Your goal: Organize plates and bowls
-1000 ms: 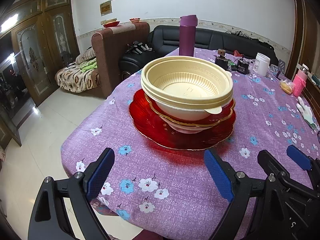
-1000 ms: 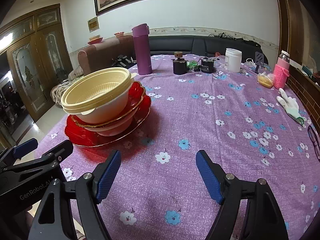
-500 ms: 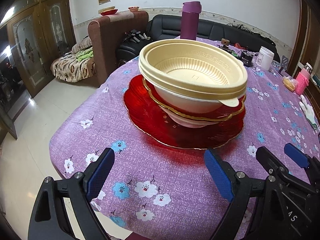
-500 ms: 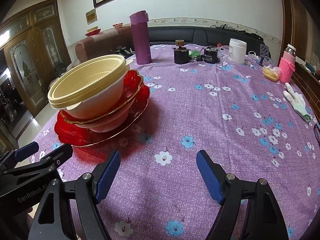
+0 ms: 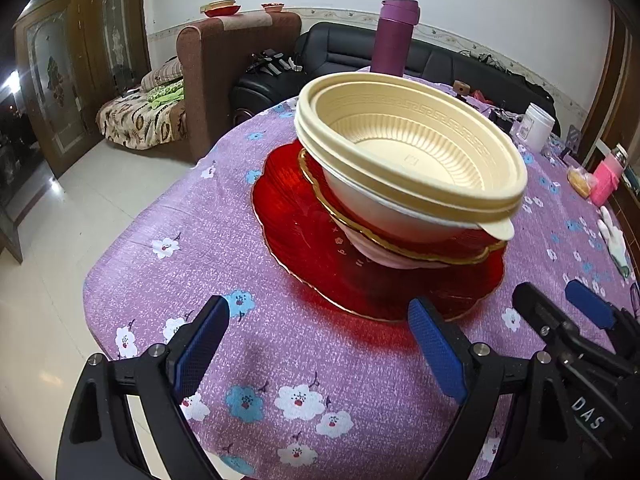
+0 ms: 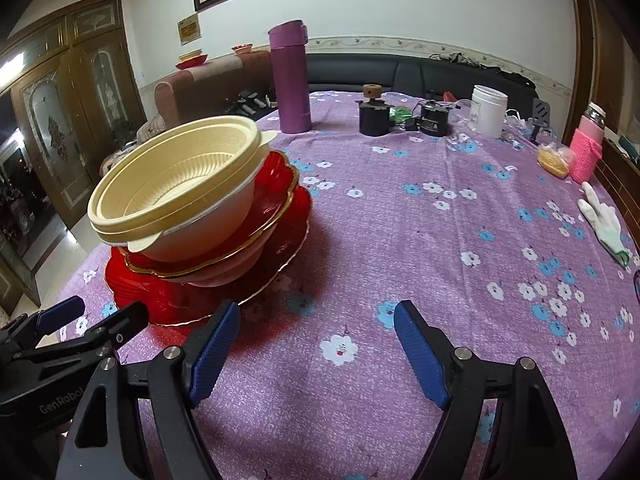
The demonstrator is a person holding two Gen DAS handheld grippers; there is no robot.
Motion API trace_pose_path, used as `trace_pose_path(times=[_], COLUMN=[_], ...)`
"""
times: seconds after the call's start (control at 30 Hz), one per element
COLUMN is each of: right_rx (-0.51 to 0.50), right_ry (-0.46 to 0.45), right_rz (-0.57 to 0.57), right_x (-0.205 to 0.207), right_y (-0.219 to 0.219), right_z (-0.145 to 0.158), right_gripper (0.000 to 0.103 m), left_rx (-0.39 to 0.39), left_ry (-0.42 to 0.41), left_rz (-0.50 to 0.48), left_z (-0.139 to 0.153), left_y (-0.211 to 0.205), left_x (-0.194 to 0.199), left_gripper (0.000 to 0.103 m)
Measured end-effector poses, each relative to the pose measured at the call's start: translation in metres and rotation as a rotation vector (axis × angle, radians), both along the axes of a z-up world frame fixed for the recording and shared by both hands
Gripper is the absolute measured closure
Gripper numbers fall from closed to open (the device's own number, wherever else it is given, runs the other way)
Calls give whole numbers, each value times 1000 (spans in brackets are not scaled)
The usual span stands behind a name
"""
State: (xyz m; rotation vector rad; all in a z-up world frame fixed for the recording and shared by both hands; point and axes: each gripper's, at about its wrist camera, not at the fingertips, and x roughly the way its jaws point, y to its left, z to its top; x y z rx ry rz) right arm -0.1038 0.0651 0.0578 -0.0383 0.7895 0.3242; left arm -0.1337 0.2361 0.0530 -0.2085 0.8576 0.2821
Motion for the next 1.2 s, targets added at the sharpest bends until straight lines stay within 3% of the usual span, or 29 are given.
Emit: trace_pose_path(times=[0.53, 1.2], right_rx=[6, 13], right_ry=[28, -8], right_rz=[1, 2], right_x=[8, -6], right_y=[2, -3], right_z=[-9, 2], right_gripper=[19, 19], left_rx=[-11, 23], left_ry=[2, -41], left_rz=[4, 11], left_z=[-2, 8], left_y=[4, -7], left_x=[5, -12], left_gripper=[12, 12])
